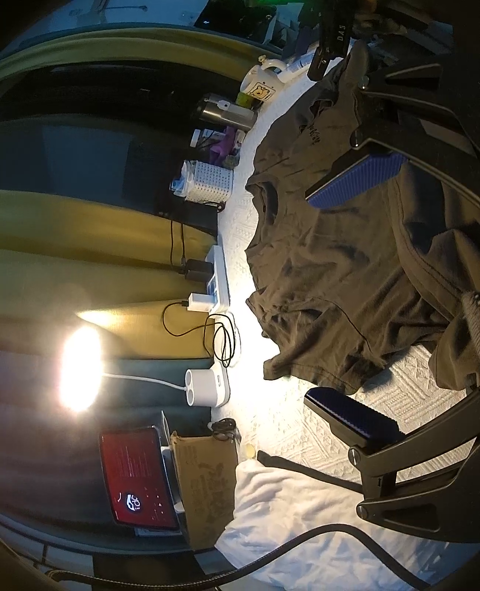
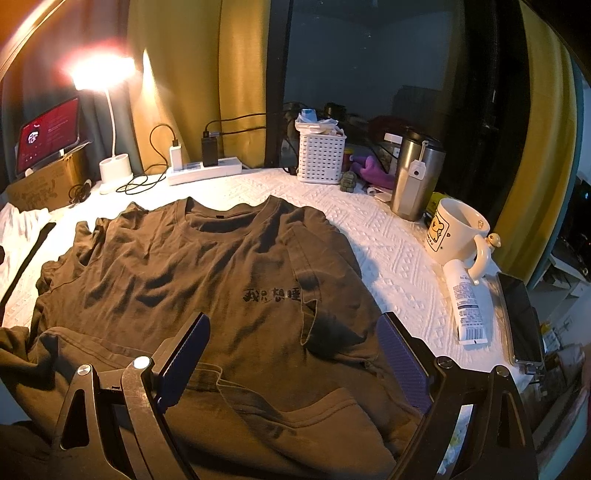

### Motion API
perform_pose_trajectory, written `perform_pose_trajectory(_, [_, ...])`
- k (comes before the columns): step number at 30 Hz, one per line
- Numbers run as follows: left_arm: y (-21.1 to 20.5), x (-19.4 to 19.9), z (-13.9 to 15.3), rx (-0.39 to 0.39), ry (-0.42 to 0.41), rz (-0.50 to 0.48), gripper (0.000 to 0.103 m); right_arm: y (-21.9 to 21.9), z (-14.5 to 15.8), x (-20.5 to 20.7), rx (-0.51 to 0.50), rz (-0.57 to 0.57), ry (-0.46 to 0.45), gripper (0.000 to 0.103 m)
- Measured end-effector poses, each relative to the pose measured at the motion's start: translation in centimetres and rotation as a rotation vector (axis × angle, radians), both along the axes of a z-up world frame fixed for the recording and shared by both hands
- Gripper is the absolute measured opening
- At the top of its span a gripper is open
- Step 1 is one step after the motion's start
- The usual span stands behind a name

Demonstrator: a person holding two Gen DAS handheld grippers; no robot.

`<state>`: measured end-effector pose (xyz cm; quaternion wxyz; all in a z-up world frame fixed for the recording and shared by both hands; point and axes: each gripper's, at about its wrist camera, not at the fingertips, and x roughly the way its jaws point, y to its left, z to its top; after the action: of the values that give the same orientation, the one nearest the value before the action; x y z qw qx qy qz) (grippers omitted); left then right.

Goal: Fold small clothes

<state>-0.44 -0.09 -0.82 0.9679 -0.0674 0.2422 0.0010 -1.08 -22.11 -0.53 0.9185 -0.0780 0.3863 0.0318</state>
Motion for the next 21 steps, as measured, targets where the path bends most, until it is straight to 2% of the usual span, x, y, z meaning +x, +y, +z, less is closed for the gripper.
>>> perform_pose_trajectory(21, [-0.01,0.39,-0.02,0.004,0.011,-0.002,0.097,-0.05,-0.02,0.20,-0.020,0.010,-0.005,0.093])
